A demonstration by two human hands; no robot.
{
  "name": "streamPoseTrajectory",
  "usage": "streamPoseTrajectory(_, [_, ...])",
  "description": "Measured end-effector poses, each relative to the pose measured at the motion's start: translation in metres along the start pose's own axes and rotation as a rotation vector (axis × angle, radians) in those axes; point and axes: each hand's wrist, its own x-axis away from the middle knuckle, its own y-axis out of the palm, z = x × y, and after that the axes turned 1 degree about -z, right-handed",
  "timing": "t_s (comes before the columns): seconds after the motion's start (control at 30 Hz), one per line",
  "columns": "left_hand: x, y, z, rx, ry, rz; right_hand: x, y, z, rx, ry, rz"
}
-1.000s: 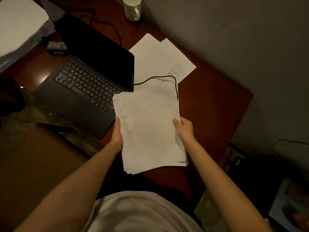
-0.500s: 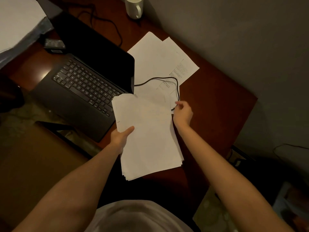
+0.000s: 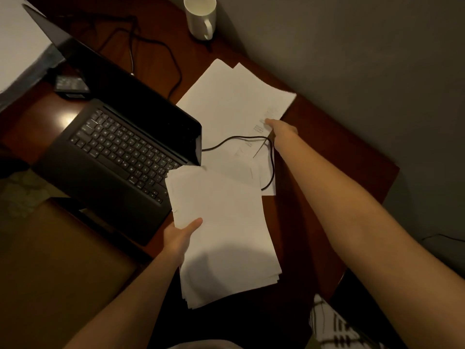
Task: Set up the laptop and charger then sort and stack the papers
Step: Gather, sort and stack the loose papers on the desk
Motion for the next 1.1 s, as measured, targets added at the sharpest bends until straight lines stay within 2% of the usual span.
streamPoseTrajectory(0.17, [0.005, 0.002, 0.003, -0.021, 0.02, 0.031, 0.002, 0.034, 0.0, 0.228, -0.084, -0.036])
streamPoseTrajectory(0.43, [0.007, 0.001, 0.005, -0.059, 0.016, 0.013, 0.001, 0.04, 0.006, 0.372, -0.195, 0.01])
streamPoseTrajectory(0.6, [0.005, 0.0, 0.003, -0.045, 0.034, 0.003, 0.012, 0.015, 0.004, 0.226, -0.588, 0.296])
streamPoseTrajectory(0.7, [0.006, 0.0, 0.002, -0.028, 0.034, -0.004, 0.034, -0.012, -0.003, -0.011, -0.763, 0.287])
streamPoseTrajectory(0.77, [0.007, 0.0, 0.002, -0.029, 0.039, -0.016, 0.047, -0.03, -0.002, -0.068, -0.821, 0.241])
streamPoseTrajectory(0.93, [0.007, -0.001, 0.0, -0.025, 0.055, -0.03, 0.081, -0.068, 0.02, 0.075, -1.095, 0.278])
streamPoseTrajectory(1.1, [0.009, -0.003, -0.001, -0.043, 0.05, -0.045, 0.114, -0.102, 0.05, 0.256, -1.163, 0.255])
